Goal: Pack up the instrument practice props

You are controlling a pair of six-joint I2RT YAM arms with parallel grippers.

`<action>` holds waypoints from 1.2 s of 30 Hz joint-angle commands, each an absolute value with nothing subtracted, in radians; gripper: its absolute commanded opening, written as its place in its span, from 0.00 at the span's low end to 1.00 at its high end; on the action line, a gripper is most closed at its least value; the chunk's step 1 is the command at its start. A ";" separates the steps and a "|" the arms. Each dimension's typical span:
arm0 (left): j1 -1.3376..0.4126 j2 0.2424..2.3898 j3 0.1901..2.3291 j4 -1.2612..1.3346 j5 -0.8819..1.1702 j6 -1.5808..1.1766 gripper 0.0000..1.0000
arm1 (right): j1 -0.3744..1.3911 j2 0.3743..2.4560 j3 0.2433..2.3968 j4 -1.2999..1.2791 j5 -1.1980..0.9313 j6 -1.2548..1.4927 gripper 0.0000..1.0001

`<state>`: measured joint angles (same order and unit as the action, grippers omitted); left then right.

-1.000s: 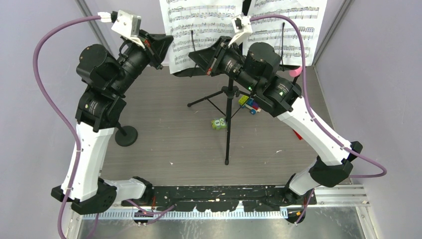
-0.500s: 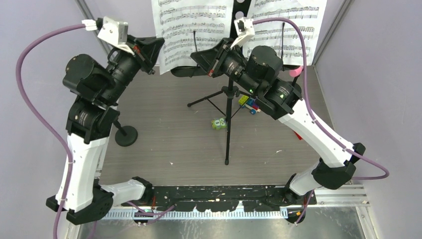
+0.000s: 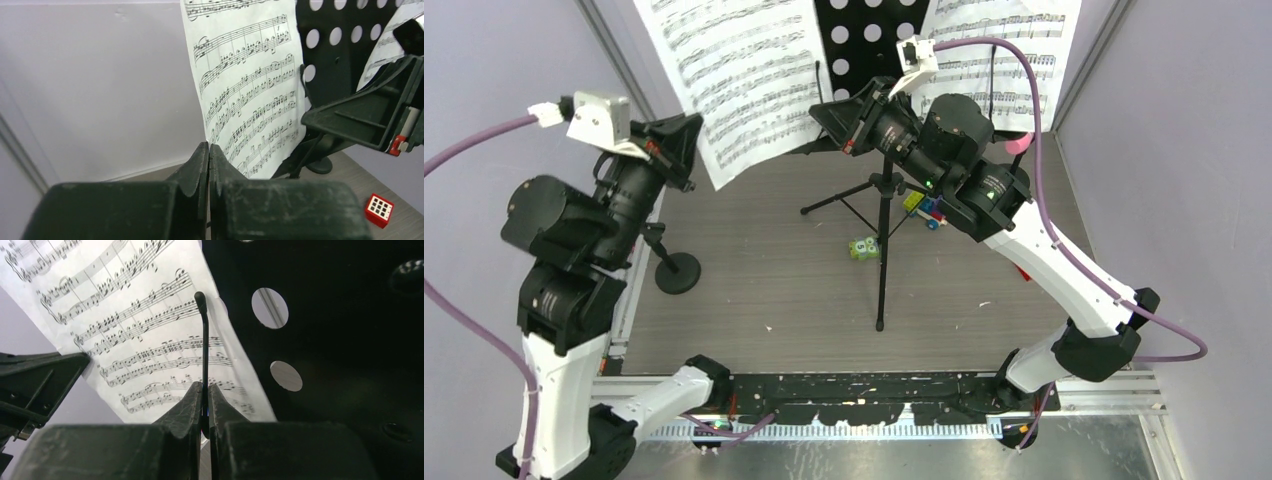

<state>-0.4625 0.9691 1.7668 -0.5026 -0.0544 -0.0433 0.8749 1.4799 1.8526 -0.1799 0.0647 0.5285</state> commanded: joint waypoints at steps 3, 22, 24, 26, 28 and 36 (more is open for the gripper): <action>-0.459 0.843 1.707 -0.599 -0.209 -0.029 0.00 | 0.871 1.443 1.855 -0.141 0.100 0.499 0.08; -0.459 0.698 1.620 -0.941 -0.362 -0.106 0.00 | 0.871 1.447 1.821 -0.127 0.123 0.463 0.41; -0.459 0.709 1.615 -0.982 -0.356 -0.127 0.00 | 0.871 1.430 1.802 -0.129 0.108 0.455 0.45; -0.459 0.715 1.596 -1.004 -0.341 -0.147 0.00 | 0.872 1.409 1.784 -0.126 0.089 0.447 0.47; -0.459 0.710 1.566 -1.009 -0.340 -0.170 0.00 | 0.871 1.387 1.766 -0.128 0.067 0.436 0.51; -0.459 0.677 1.457 -1.011 -0.388 -0.261 0.00 | 0.872 1.278 1.685 -0.177 -0.040 0.345 0.80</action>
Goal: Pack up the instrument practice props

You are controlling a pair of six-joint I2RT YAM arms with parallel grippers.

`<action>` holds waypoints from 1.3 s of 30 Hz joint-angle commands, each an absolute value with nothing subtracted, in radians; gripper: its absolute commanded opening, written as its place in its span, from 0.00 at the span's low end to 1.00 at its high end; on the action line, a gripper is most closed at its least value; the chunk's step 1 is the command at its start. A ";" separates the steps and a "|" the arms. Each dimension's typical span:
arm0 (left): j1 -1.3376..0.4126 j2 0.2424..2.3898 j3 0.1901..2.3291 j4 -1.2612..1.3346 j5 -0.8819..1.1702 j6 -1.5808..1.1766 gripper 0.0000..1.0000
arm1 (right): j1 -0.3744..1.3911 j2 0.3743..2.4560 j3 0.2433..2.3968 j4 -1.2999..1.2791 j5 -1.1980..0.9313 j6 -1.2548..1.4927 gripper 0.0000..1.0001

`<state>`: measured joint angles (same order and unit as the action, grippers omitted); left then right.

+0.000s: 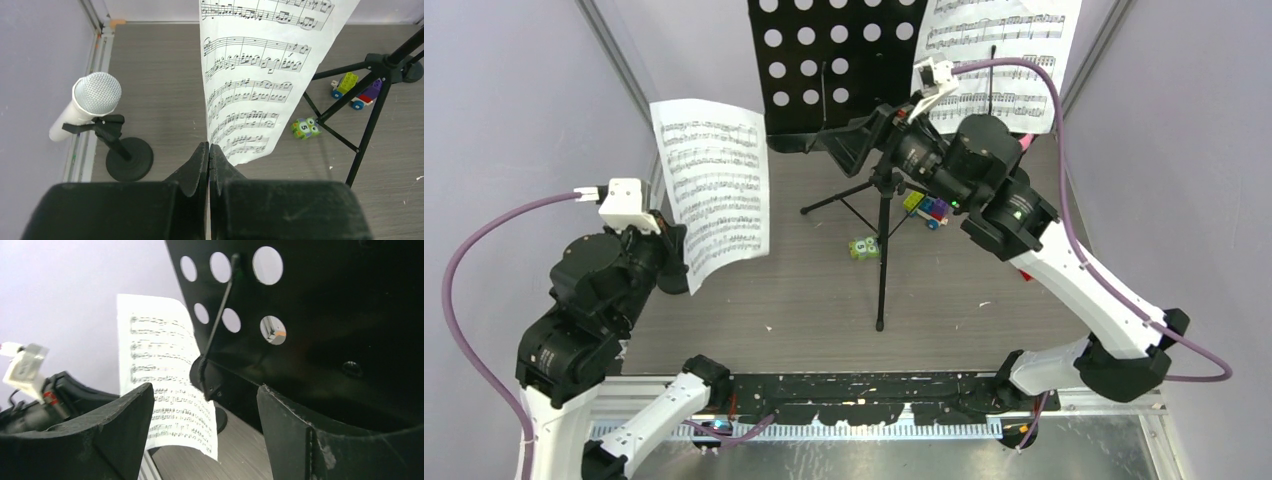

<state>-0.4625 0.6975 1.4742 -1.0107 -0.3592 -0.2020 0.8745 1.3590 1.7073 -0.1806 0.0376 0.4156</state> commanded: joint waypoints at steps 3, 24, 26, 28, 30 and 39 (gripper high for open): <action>-0.459 0.681 1.436 -1.029 -0.404 -0.296 0.00 | 0.872 1.226 1.638 -0.188 -0.056 0.324 0.82; -0.459 0.654 0.975 -0.613 -0.184 -0.678 0.00 | 0.873 0.849 1.278 -0.275 -0.003 0.404 0.83; -0.459 0.668 0.941 -0.575 -0.187 -0.710 0.00 | 0.873 0.827 1.257 -0.298 0.030 0.406 0.83; -0.459 0.681 0.899 -0.538 -0.186 -0.744 0.00 | 0.873 0.806 1.241 -0.318 0.049 0.411 0.83; -0.459 0.699 0.846 -0.488 -0.172 -0.768 0.00 | 0.873 0.783 1.220 -0.327 0.061 0.415 0.83; -0.505 0.764 0.661 -0.415 -0.280 -0.881 0.00 | 0.873 0.727 1.156 -0.364 0.109 0.429 0.83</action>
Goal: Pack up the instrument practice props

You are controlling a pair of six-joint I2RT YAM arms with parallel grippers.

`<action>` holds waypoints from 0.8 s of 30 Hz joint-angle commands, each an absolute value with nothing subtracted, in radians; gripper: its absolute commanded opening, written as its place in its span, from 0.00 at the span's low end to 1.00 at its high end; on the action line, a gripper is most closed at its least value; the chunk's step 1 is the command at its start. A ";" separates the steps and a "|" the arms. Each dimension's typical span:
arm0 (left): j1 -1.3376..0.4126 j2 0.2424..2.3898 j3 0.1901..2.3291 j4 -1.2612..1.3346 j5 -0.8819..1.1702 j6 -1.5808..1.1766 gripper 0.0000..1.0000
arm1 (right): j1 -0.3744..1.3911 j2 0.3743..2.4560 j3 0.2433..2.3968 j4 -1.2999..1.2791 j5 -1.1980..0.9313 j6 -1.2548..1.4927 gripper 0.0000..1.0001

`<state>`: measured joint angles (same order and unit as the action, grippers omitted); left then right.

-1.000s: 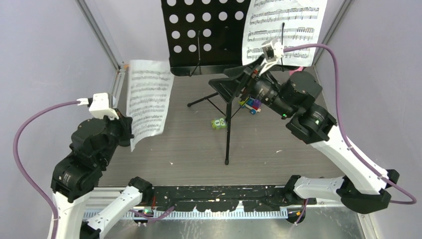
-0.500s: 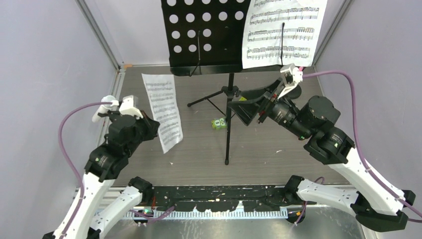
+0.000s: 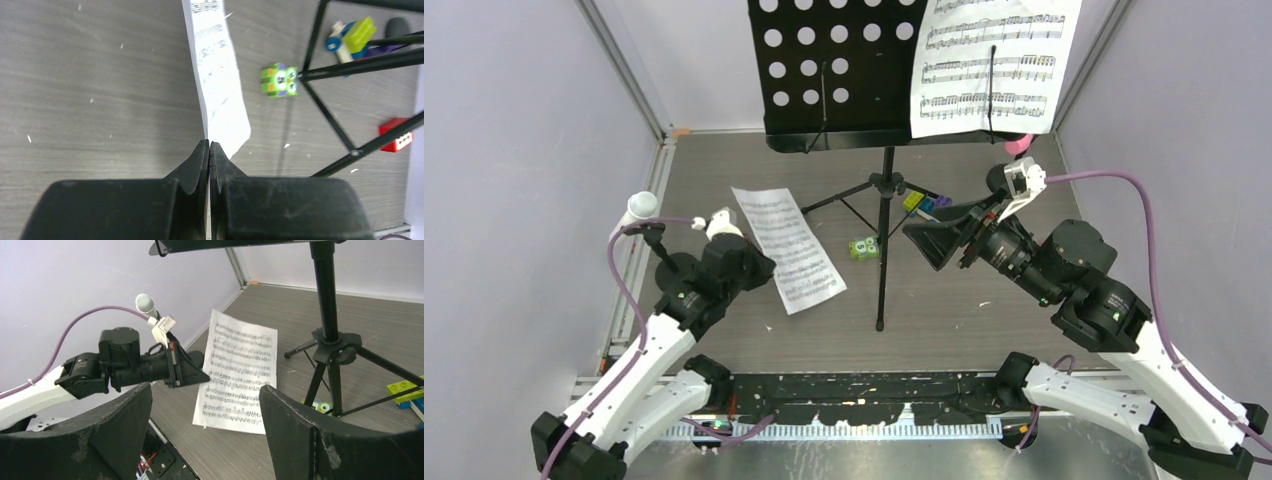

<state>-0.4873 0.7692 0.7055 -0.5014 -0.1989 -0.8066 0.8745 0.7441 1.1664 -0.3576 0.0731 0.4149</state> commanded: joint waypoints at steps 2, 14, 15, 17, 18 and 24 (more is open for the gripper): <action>-0.505 0.765 0.636 -0.421 -0.314 -0.897 0.00 | 0.873 0.719 1.150 -0.367 0.109 0.435 0.83; -0.505 0.993 0.660 -0.433 -0.425 -0.820 0.00 | 0.873 0.687 1.112 -0.388 0.105 0.469 0.83; -0.505 1.012 0.668 -0.439 -0.430 -0.812 0.00 | 0.873 0.683 1.113 -0.395 0.103 0.468 0.83; -0.505 1.035 0.678 -0.448 -0.447 -0.807 0.00 | 0.873 0.672 1.115 -0.411 0.106 0.464 0.83; -0.505 1.037 0.678 -0.455 -0.458 -0.806 0.03 | 0.872 0.666 1.115 -0.419 0.109 0.461 0.83; -0.505 0.990 0.695 -0.507 -0.523 -0.792 0.34 | 0.873 0.635 1.106 -0.454 0.142 0.444 0.83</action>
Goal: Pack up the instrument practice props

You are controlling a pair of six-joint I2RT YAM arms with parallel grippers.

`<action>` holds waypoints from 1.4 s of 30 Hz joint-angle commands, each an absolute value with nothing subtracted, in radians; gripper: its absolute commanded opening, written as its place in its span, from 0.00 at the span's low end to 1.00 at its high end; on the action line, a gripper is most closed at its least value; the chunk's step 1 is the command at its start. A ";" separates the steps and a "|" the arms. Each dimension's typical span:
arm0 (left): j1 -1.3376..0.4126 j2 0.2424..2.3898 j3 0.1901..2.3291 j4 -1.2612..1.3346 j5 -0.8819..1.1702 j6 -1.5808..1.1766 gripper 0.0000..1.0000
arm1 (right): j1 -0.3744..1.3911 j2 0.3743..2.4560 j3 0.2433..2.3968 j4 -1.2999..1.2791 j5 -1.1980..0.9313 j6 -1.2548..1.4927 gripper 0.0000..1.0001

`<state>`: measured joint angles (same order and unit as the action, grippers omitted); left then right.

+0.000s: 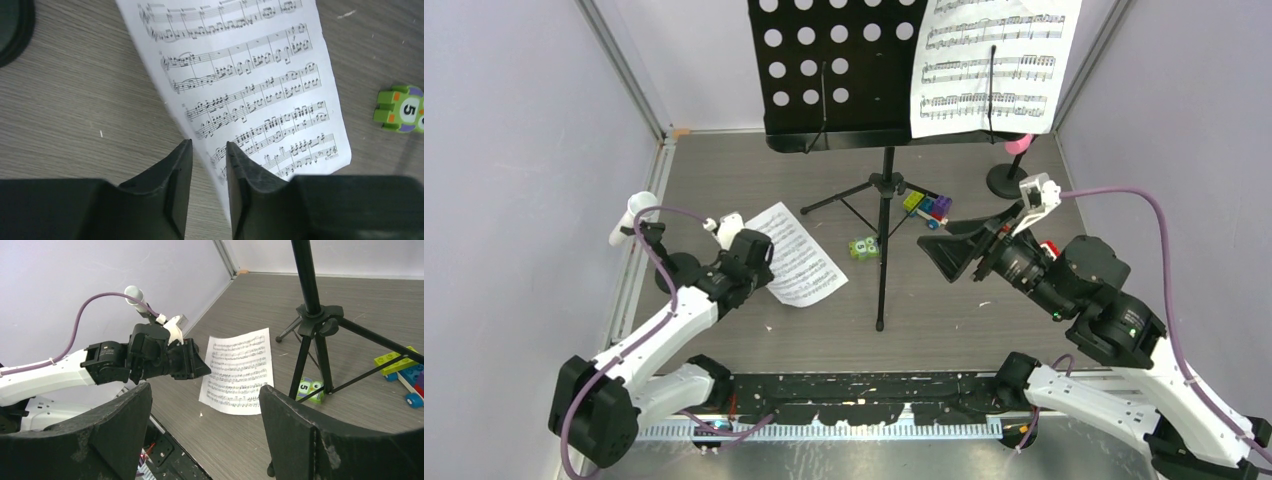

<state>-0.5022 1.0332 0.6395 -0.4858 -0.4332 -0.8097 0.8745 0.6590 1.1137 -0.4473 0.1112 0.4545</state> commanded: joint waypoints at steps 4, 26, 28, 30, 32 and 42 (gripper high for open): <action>-0.504 0.957 0.742 -0.580 -0.559 -0.767 0.44 | 0.873 0.624 1.105 -0.483 0.164 0.427 0.83; -0.505 0.590 1.274 -0.757 -0.136 -0.295 0.53 | 0.873 0.510 1.233 -0.668 0.551 0.342 0.87; -0.505 0.637 1.366 -0.745 -0.056 -0.269 0.53 | 0.873 0.520 1.256 -0.697 0.571 0.349 0.87; -0.505 0.698 1.447 -0.724 0.007 -0.249 0.53 | 0.872 0.539 1.289 -0.736 0.582 0.361 0.87; -0.505 0.762 1.530 -0.709 0.053 -0.233 0.54 | 0.873 0.568 1.328 -0.783 0.577 0.367 0.87; -0.508 1.102 1.965 -0.664 0.263 -0.281 0.62 | 0.873 0.665 1.431 -0.863 0.528 0.372 0.87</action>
